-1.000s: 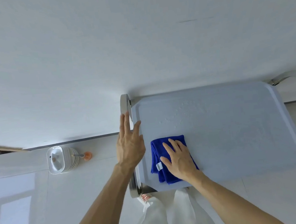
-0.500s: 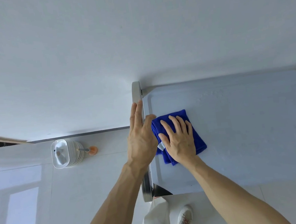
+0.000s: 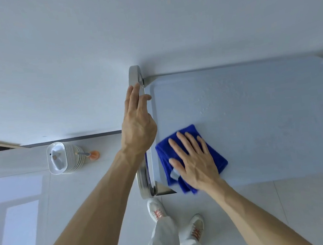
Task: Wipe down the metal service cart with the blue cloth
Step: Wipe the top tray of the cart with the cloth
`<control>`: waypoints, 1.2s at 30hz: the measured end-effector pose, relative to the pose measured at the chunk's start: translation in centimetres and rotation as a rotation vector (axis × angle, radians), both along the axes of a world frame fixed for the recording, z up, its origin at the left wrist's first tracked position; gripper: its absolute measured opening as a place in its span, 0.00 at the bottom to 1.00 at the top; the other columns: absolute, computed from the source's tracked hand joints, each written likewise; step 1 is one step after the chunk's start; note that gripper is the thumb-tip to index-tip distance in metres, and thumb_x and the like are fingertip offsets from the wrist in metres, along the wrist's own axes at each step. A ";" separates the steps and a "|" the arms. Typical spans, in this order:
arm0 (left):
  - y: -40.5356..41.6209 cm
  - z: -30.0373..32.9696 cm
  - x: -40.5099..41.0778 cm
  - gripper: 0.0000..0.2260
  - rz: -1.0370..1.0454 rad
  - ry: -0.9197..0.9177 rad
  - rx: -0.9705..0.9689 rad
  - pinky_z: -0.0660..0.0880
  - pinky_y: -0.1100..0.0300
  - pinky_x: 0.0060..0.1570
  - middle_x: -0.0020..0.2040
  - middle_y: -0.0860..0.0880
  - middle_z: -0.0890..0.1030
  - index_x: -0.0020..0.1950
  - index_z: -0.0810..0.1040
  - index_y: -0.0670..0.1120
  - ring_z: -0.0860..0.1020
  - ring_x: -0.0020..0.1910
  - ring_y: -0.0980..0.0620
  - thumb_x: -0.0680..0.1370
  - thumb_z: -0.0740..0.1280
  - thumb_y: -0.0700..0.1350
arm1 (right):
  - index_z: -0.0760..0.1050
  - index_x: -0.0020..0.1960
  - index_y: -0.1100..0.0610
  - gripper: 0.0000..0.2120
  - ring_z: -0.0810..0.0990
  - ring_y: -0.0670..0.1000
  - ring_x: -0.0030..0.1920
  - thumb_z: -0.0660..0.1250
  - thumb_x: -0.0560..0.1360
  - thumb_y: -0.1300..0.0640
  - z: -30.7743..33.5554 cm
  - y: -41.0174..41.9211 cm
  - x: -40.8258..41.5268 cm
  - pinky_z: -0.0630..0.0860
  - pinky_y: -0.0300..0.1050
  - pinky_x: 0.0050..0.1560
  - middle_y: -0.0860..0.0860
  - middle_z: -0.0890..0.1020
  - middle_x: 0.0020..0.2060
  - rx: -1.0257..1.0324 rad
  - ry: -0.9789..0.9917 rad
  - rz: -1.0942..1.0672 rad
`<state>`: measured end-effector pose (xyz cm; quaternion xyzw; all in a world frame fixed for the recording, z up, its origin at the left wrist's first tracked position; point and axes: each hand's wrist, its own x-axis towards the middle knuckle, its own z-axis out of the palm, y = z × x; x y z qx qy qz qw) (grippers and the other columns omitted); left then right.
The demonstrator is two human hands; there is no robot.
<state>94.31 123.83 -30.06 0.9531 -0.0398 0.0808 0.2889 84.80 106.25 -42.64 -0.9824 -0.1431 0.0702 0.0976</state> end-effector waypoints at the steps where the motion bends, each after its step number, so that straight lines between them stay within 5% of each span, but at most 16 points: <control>1: 0.0 0.0 -0.1 0.24 -0.005 0.010 -0.006 0.45 0.81 0.66 0.78 0.39 0.61 0.65 0.73 0.35 0.54 0.80 0.42 0.72 0.52 0.24 | 0.57 0.80 0.48 0.28 0.58 0.56 0.78 0.47 0.83 0.38 0.2 0.5 1.6 0.54 0.58 0.77 0.53 0.60 0.79 -0.009 -0.004 -0.041; 6: 0.3 -0.5 0.1 0.22 -0.030 -0.021 0.029 0.45 0.85 0.62 0.78 0.38 0.61 0.64 0.74 0.35 0.54 0.79 0.41 0.72 0.53 0.25 | 0.58 0.80 0.51 0.30 0.57 0.62 0.79 0.49 0.82 0.37 0.6 4.5 6.0 0.54 0.65 0.77 0.58 0.59 0.79 -0.025 -0.006 -0.209; 9: 0.2 -0.3 -0.2 0.23 -0.030 0.007 0.059 0.49 0.75 0.66 0.77 0.38 0.62 0.65 0.73 0.34 0.55 0.79 0.40 0.72 0.53 0.25 | 0.58 0.80 0.49 0.29 0.56 0.61 0.79 0.50 0.83 0.38 0.0 5.9 1.4 0.55 0.65 0.76 0.57 0.59 0.79 0.006 -0.019 -0.100; 11: 0.1 0.1 -0.2 0.23 -0.026 0.041 0.066 0.62 0.66 0.66 0.77 0.39 0.62 0.66 0.72 0.36 0.56 0.79 0.41 0.73 0.54 0.26 | 0.53 0.81 0.46 0.29 0.54 0.59 0.80 0.49 0.83 0.37 -0.3 4.7 -2.1 0.56 0.63 0.76 0.54 0.57 0.80 0.002 0.011 0.009; 13: 0.3 0.8 0.4 0.23 -0.035 0.069 0.172 0.74 0.58 0.52 0.74 0.40 0.65 0.68 0.70 0.39 0.62 0.74 0.41 0.73 0.58 0.30 | 0.51 0.81 0.45 0.29 0.54 0.58 0.80 0.48 0.83 0.37 -0.3 2.3 -3.5 0.56 0.62 0.76 0.52 0.55 0.81 -0.028 0.018 0.083; 15: 0.4 1.5 2.2 0.25 -0.033 0.062 0.220 0.73 0.55 0.45 0.67 0.41 0.69 0.67 0.70 0.41 0.69 0.63 0.41 0.70 0.60 0.31 | 0.51 0.81 0.45 0.29 0.56 0.57 0.80 0.48 0.83 0.37 -0.2 0.0 -3.5 0.54 0.60 0.76 0.52 0.55 0.80 -0.079 0.011 0.115; 17: 0.2 2.0 4.2 0.28 -0.034 0.088 0.195 0.72 0.49 0.57 0.68 0.39 0.68 0.70 0.68 0.42 0.70 0.60 0.39 0.69 0.59 0.31 | 0.51 0.81 0.44 0.29 0.56 0.56 0.80 0.48 0.83 0.37 0.2 -1.4 -2.7 0.54 0.59 0.76 0.51 0.55 0.81 -0.104 0.036 0.116; 21: 0.0 1.1 6.0 0.31 -0.108 0.105 0.241 0.57 0.48 0.75 0.75 0.37 0.60 0.77 0.62 0.42 0.58 0.76 0.38 0.72 0.52 0.35 | 0.49 0.81 0.44 0.29 0.54 0.55 0.80 0.47 0.83 0.36 0.2 -1.6 0.7 0.51 0.58 0.78 0.51 0.54 0.81 -0.092 0.047 0.008; 30: 0.1 -0.2 7.7 0.26 -0.119 0.079 0.154 0.71 0.45 0.67 0.63 0.42 0.77 0.64 0.76 0.38 0.60 0.77 0.36 0.68 0.58 0.26 | 0.57 0.80 0.48 0.31 0.56 0.61 0.79 0.50 0.81 0.37 0.6 4.0 15.5 0.52 0.65 0.77 0.57 0.59 0.79 -0.050 -0.006 -0.305; 36: 0.1 0.0 7.3 0.30 -0.065 0.108 0.025 0.72 0.43 0.66 0.73 0.43 0.71 0.70 0.72 0.39 0.58 0.79 0.41 0.69 0.56 0.24 | 0.55 0.80 0.46 0.30 0.53 0.58 0.80 0.52 0.82 0.36 -0.5 3.2 7.3 0.55 0.63 0.77 0.53 0.55 0.81 -0.008 -0.026 -0.033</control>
